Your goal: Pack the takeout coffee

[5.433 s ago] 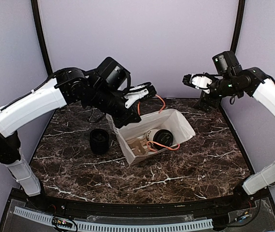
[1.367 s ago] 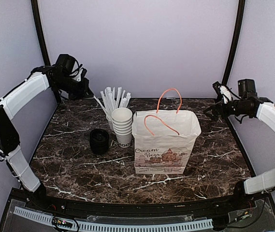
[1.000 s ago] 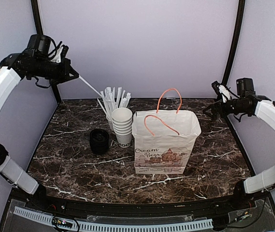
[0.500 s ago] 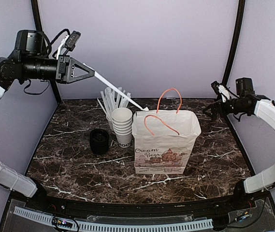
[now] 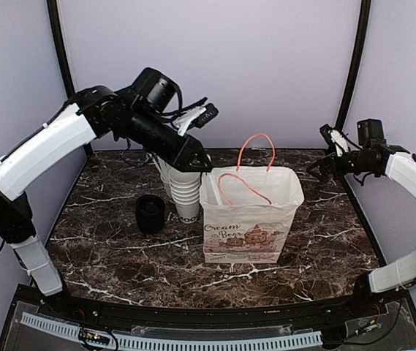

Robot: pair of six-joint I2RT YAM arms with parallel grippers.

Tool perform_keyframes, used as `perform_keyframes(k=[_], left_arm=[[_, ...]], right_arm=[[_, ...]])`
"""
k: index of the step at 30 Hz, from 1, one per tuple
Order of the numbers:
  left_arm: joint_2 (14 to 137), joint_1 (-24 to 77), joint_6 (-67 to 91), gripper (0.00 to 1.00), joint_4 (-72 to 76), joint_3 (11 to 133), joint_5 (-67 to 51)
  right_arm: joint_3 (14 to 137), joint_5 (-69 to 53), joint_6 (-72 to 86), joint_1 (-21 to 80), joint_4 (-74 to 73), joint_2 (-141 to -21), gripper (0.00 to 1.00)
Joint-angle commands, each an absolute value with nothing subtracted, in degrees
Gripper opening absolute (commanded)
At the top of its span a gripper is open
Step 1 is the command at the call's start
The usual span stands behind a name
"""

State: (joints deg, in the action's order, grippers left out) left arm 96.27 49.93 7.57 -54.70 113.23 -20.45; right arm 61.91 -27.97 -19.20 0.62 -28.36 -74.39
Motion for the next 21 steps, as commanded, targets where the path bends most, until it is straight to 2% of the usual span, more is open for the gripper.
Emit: perform_keyframes(k=[1,2,3,5,7,10,13,18,21], left_arm=[[100.09,52.89,3.60,0.51,-58.61,118.05,-11.27],[100.24,53.10,3.25,0.60,-58.42,118.33,-9.30],[100.00,53.14,2.17,0.75,-58.26,118.14,-8.47],[98.06,52.98,-0.23,0.91,-56.93,114.63,-5.85],[94.97,52.12,-2.04,0.98,-54.09,109.99,-1.76],[89.27,47.16,-2.75,0.99,-49.03,105.05,1.82],[81.48,42.13,-3.02,0.99,-40.73,94.98,8.04],[71.04,35.87,-6.19,0.99,-17.84,75.87,22.93],[67.87,31.72,-5.58,0.99,-11.19,67.12,28.25]], right_arm=[[61.39,-27.52,-19.21,0.53,-27.66,-71.60,0.99],[61.51,-27.40,-18.90,0.53,-27.76,-71.20,0.99],[61.87,-27.11,-18.70,0.53,-27.84,-70.74,0.99],[62.77,-25.53,-17.80,-0.86,-27.37,-69.42,0.99],[64.19,-24.35,-16.03,-1.58,-26.57,-68.42,0.99],[69.01,-23.04,-11.67,-1.75,-28.08,-69.87,0.99],[72.19,-23.29,-9.17,-1.75,-28.90,-71.48,0.99],[67.35,-19.30,-5.45,-1.92,-21.18,-68.46,0.99],[64.67,-17.28,-4.62,-1.89,-18.70,-66.74,0.99]])
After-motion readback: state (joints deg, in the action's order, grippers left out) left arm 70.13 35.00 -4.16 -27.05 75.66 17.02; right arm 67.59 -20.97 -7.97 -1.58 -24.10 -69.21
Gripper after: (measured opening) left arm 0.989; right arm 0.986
